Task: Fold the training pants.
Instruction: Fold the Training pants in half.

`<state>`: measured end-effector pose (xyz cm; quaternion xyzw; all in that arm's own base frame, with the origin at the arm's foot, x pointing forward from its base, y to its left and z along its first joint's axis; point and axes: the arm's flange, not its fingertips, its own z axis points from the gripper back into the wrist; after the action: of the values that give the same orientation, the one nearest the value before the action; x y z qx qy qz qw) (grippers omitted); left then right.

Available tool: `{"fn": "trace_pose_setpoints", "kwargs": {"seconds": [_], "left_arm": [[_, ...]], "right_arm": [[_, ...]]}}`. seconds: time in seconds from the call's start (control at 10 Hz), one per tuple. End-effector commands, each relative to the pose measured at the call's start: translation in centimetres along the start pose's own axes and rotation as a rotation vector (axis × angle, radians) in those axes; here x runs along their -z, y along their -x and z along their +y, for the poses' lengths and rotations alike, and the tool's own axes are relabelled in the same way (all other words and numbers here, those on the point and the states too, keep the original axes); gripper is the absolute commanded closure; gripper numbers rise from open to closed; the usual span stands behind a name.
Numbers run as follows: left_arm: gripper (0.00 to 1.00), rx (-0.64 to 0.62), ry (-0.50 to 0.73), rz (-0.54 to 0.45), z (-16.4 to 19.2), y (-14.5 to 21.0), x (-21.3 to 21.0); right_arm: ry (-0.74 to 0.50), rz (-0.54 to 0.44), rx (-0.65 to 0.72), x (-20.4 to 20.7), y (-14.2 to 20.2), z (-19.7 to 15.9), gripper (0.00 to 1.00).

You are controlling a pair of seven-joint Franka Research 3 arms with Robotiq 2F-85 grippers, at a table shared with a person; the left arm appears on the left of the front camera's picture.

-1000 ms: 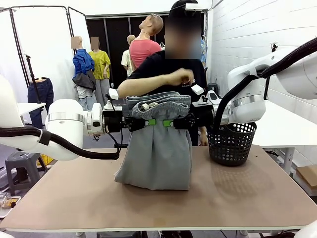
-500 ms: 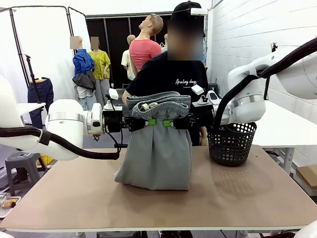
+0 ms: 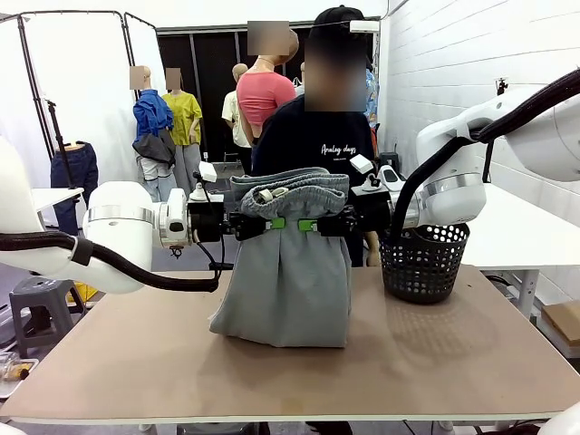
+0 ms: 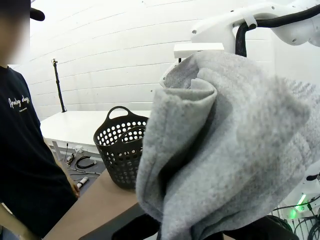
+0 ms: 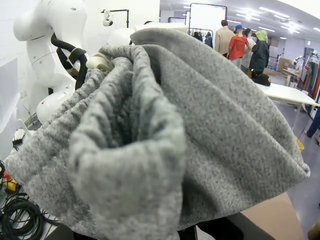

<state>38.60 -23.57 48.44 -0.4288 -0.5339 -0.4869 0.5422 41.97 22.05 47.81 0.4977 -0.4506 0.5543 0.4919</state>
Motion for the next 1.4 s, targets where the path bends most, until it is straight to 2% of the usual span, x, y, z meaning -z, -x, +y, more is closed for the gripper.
{"fn": "trace_pose_setpoints", "kwargs": {"seconds": [0.0,1.3], "left_arm": [[1.00,0.001,-0.019,-0.004,-0.11,-0.32,0.17],[1.00,0.001,-0.019,-0.004,-0.11,-0.32,0.17]], "right_arm": [[-0.007,-0.016,0.003,0.03,-0.12,0.10,1.00],[-0.007,-0.016,0.003,0.03,-0.12,0.10,1.00]]}}
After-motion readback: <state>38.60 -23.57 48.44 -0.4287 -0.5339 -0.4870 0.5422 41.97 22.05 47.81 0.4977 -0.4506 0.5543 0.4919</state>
